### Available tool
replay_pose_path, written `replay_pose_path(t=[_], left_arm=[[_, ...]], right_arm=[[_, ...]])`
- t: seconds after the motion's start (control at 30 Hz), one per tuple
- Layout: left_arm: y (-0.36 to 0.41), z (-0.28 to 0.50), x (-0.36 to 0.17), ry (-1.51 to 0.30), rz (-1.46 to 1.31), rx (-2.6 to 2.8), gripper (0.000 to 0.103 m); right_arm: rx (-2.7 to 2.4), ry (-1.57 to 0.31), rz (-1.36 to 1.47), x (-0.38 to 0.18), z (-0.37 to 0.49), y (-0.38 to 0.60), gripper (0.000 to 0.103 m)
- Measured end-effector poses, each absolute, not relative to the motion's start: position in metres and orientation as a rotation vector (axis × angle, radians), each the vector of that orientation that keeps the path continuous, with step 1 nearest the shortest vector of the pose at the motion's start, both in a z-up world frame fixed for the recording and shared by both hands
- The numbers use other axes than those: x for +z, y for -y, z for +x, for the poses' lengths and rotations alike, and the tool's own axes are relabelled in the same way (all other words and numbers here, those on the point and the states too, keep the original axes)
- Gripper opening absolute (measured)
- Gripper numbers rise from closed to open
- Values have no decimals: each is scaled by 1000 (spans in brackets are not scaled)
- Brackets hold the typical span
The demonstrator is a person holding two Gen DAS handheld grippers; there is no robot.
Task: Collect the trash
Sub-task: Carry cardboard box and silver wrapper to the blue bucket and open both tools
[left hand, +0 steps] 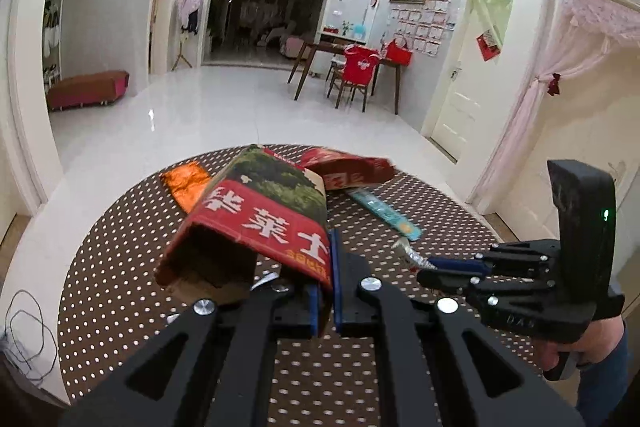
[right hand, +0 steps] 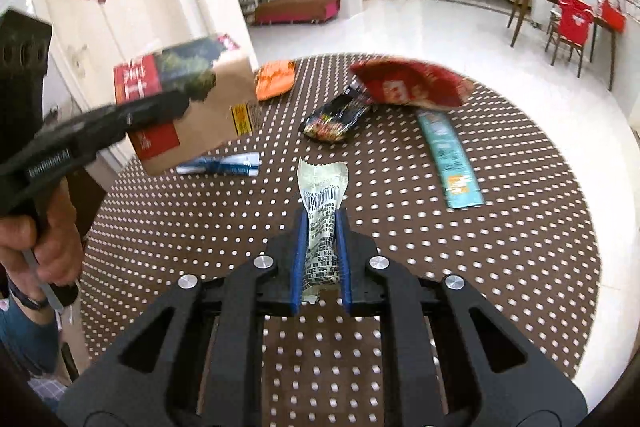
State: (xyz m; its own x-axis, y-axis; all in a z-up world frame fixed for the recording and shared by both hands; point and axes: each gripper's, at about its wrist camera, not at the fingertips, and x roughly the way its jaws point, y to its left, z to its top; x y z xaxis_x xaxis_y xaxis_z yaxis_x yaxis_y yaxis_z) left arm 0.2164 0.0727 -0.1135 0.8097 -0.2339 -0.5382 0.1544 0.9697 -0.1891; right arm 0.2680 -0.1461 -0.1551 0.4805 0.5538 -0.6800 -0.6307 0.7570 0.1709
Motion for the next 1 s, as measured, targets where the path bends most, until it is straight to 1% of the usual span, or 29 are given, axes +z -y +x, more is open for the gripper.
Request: replay_pose_path(t=[0.33,0.6,0.8,1.0], left_arm=[[-14,201,-79,-527,-53,-286,5],[40,193,-65,-504,6,-360,5],[82,188,-60,-498,36,-417,5],[135,185,-63,-508,64,-511,5]], right_arm=[[667,-658,27,-102,249,213,14],[596,-583,137,-75,232,279,14],[526,-558,184,-69,219,325,14],[431,-543,259,-74,206,384,14]])
